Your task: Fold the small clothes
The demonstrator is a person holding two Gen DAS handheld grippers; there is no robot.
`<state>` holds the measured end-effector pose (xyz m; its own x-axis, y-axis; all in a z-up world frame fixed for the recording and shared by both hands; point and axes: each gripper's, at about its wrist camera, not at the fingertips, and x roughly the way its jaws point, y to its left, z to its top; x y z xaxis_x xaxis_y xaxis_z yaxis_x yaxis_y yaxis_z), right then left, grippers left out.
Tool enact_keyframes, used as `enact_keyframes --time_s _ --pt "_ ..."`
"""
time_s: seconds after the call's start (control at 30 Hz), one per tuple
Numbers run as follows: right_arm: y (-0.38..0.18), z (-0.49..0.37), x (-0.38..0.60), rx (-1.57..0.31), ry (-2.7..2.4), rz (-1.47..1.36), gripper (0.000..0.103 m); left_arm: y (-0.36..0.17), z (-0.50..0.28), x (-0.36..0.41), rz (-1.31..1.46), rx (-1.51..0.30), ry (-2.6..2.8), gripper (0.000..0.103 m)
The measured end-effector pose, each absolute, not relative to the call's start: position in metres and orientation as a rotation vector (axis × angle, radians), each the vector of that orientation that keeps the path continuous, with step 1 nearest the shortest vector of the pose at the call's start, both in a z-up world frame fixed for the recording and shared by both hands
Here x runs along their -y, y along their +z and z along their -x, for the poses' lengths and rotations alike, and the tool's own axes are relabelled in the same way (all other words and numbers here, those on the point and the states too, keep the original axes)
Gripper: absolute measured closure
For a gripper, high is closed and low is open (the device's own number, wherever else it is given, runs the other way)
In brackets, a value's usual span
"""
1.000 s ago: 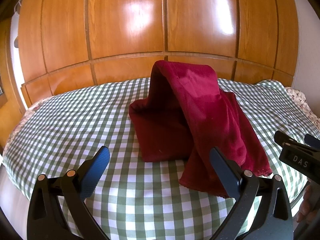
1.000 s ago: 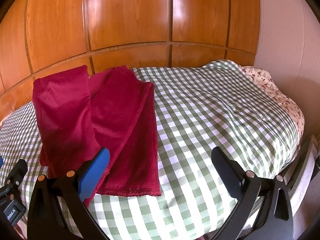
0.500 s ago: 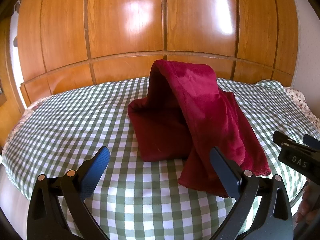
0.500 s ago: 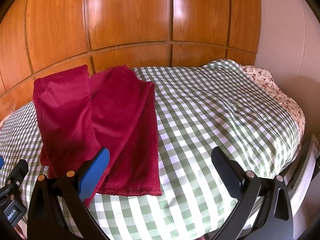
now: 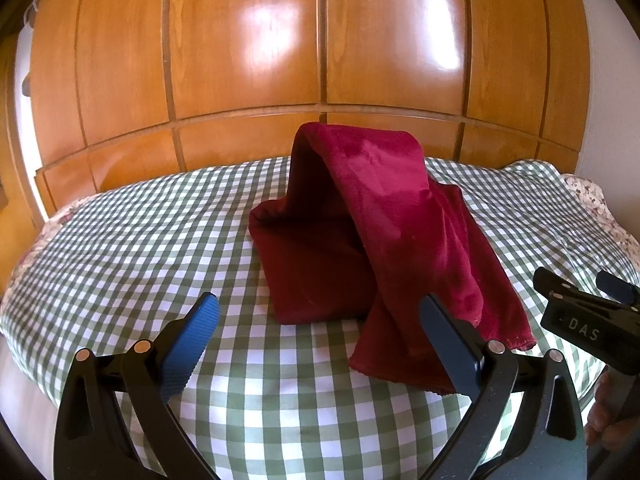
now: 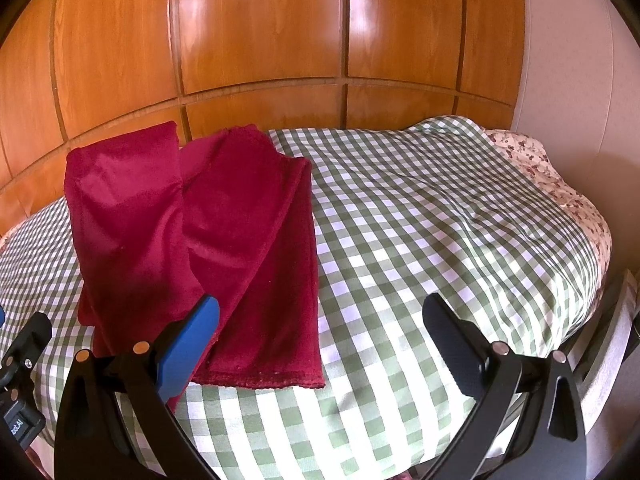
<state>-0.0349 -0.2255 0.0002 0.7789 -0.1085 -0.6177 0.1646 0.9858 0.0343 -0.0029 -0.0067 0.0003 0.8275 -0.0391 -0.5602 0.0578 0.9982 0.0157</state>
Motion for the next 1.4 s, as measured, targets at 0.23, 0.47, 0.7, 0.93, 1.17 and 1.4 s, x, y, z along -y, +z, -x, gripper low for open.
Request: enact_keyframes --time_s 0.23,0.47,0.7,0.93,1.17,1.4 --pt "-0.008 0.031 0.231 -0.683 -0.158 -0.093 0.002 -0.001 0.000 0.007 -0.034 -0.606 -0.055 0.004" --pt "-0.028 0.019 0.249 -0.739 -0.208 -0.099 0.002 -0.007 -0.010 0.009 -0.040 -0.634 -0.080 0.004" --pt "-0.060 0.007 0.278 -0.816 -0.293 -0.116 0.002 -0.010 -0.029 0.016 -0.043 -0.671 -0.164 0.004" --pt "-0.092 0.002 0.301 -0.901 -0.276 -0.209 0.002 -0.005 -0.078 0.030 -0.018 -0.686 -0.259 0.005" --pt "-0.091 0.006 0.300 -0.876 -0.274 -0.186 0.002 -0.018 -0.124 0.036 0.074 -0.816 -0.351 0.076" --pt "-0.079 0.000 0.298 -0.874 -0.262 -0.132 0.002 0.036 -0.159 -0.034 0.405 -0.684 -0.466 0.097"
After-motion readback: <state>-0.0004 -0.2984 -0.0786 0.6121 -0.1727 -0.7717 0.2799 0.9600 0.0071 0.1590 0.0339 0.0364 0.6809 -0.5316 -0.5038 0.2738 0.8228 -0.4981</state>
